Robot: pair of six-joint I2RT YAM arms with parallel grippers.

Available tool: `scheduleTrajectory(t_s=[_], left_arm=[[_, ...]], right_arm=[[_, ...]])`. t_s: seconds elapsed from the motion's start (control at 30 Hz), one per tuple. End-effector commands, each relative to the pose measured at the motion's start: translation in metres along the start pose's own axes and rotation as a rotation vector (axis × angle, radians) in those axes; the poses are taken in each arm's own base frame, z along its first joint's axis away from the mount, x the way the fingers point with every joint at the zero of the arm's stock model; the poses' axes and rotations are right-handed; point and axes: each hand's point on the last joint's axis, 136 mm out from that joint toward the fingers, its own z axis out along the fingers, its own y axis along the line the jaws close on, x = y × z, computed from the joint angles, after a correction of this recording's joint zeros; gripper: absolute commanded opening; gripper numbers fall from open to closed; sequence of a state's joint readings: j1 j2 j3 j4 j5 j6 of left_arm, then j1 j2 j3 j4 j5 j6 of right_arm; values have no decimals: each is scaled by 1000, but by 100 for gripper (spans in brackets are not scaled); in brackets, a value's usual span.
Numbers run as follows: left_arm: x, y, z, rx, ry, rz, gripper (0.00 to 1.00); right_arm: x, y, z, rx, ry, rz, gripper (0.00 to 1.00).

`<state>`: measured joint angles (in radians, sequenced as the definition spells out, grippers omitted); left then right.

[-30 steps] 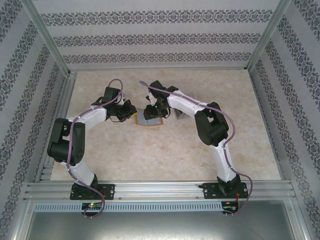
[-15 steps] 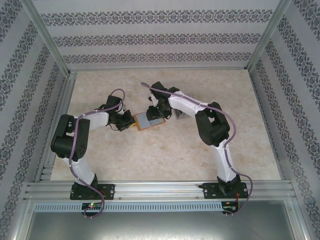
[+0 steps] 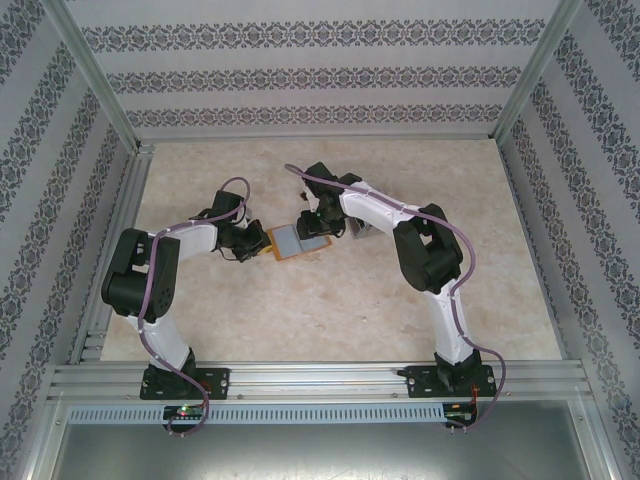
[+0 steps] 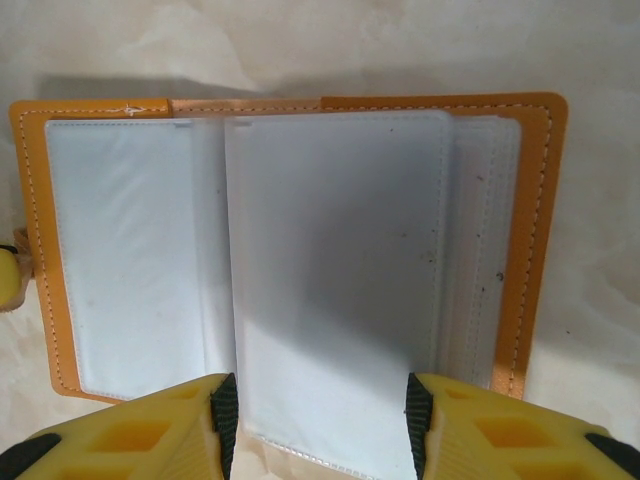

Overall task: Put the credit cards into the card holder
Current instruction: Flip over the card slot in the card holder.

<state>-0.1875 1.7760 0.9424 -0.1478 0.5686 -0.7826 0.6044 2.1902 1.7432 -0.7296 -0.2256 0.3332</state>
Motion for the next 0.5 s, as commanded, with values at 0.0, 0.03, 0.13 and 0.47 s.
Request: scheduleTrajectory(t_s=[0.0, 0.03, 0.13, 0.47], left_arm=[[-8, 2, 1, 10, -18, 8, 0], [-8, 2, 1, 12, -18, 8, 0], [-9, 1, 2, 18, -16, 5, 0], [-9, 0, 5, 23, -12, 3, 0]], right_arm=[[6, 4, 4, -6, 27, -2, 51], [6, 6, 6, -9, 31, -3, 51], [9, 13, 13, -28, 50, -10, 51], [6, 42, 25, -145, 72, -9, 51]])
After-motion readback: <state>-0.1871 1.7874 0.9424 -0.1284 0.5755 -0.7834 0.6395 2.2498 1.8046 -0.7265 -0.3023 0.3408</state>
